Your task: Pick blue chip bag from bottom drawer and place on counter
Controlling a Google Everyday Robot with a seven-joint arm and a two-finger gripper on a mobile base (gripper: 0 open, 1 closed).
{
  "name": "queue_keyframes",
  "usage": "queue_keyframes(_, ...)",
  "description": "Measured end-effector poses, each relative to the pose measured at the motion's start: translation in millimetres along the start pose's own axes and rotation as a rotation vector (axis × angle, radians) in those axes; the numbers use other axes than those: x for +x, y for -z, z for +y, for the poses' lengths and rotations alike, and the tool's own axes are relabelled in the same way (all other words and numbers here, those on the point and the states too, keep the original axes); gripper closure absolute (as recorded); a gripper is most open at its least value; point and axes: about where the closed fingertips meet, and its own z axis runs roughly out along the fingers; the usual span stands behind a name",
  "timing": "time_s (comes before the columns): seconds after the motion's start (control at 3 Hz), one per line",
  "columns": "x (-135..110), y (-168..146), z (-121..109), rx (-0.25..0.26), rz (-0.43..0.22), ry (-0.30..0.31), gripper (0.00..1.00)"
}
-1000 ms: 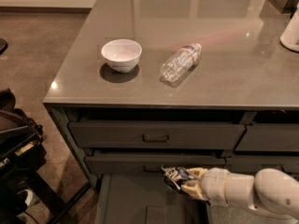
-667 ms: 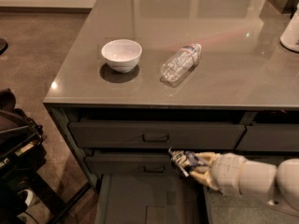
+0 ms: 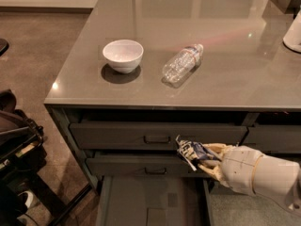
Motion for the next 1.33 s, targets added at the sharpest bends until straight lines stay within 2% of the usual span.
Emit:
queue_keyframes(0.33,-6,20,-20,0.004,-0.042,0.011,1.0)
queue_keyframes(0.67,-30,63,-52,0.008,-0.08,0.078,1.0)
queue_keyframes(1.0,-69,108,-103,0.049,-0.119,0.174,1.0)
queue_keyframes(1.33,-108,129,-161,0.1,-0.179,0.243,1.0)
